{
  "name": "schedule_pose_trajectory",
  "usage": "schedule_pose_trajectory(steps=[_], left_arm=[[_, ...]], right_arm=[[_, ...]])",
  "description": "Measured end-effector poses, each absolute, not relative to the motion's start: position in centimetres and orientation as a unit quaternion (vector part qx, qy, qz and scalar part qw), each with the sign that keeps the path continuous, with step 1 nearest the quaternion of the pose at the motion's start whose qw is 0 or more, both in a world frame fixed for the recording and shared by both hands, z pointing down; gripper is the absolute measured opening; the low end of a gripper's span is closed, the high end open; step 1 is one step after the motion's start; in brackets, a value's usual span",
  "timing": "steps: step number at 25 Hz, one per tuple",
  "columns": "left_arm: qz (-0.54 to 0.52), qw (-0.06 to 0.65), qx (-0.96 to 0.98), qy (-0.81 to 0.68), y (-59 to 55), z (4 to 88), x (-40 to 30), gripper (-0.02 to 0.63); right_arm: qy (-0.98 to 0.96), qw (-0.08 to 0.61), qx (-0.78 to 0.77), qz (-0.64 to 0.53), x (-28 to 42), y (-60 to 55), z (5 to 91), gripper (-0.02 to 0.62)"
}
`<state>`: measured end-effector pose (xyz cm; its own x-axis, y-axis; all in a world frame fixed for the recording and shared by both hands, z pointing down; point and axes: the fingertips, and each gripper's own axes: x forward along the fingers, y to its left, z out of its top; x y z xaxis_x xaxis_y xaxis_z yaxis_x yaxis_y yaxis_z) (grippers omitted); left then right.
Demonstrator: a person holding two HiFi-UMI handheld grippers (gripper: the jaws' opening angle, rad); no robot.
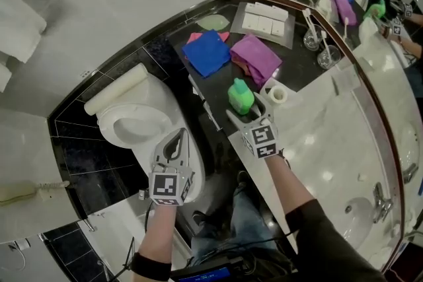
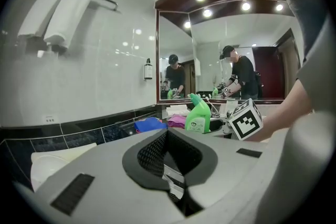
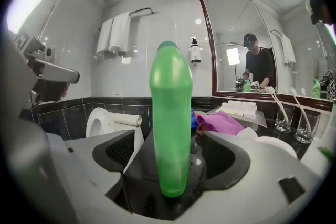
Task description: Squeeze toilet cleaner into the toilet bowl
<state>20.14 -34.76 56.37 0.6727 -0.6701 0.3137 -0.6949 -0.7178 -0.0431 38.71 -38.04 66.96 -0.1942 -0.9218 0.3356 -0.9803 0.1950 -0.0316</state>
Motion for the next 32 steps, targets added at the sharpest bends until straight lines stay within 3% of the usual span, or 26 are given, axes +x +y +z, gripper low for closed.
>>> schedule_pose_trajectory(steps=[12,15,19,32], left_arm=[[0.161,0.042,0.912,-0.375,-37.0,58.6,22.6,0.000],[0.165,0.042,0.912,-0.374,-37.3,58.9,22.8,0.000],[0.173,0.039,0.911,-0.374,-37.4,59.8,22.7,0.000],[0.181,0.041,0.905,-0.383,-36.5,60.9,21.4,0.000]], right_arm=[[-0.784,0.085,0.607,0.101,38.4,-41.5,66.5,0.427],[-0.792,0.077,0.598,0.096,37.9,-41.9,66.2,0.369],[-0.797,0.080,0.593,0.082,37.5,-42.1,66.0,0.195],[-0.785,0.087,0.609,0.077,37.8,-42.0,66.0,0.183]])
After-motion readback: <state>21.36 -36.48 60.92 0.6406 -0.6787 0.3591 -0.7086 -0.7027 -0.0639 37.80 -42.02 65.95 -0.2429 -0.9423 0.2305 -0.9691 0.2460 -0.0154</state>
